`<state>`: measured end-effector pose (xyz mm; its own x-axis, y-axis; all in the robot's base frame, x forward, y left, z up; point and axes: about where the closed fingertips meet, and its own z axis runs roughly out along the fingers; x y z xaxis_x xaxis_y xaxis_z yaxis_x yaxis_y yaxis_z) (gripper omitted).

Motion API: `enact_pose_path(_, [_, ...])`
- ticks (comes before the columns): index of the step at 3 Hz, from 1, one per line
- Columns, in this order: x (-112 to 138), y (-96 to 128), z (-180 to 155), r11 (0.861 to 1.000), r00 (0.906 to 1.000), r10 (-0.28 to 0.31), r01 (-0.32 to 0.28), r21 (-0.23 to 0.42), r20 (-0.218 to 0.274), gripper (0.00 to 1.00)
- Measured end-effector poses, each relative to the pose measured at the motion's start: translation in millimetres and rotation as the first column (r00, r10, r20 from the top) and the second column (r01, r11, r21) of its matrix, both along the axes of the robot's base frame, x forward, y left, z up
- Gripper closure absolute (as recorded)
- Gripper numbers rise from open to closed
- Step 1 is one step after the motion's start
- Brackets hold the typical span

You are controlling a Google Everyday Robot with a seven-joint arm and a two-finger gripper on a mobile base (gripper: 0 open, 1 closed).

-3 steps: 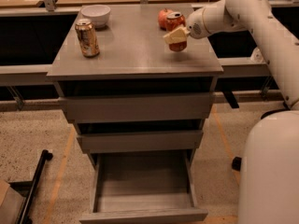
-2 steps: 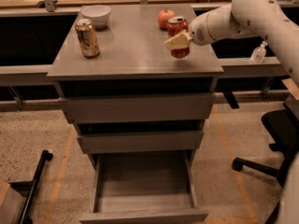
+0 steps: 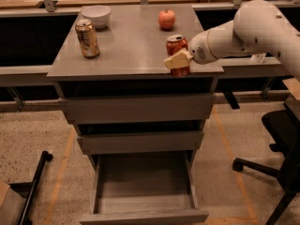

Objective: Place coke can into bottom drawer

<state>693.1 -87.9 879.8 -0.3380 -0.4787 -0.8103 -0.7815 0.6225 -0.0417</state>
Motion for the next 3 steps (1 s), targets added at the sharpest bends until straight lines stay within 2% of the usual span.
enact_pose_path(1, [1.3,1.9,0.2,1.0,1.0,0.003,-0.003,0.009,0.0,1.0])
enact_pose_path(2, [-12.9,9.2,0.7,0.999,0.9992,0.039,-0.039,0.036,0.001,1.0])
enact_pose_path(3, [-40.7,22.7,5.1,0.994,0.9964,0.084,-0.084,0.067,0.01,1.0])
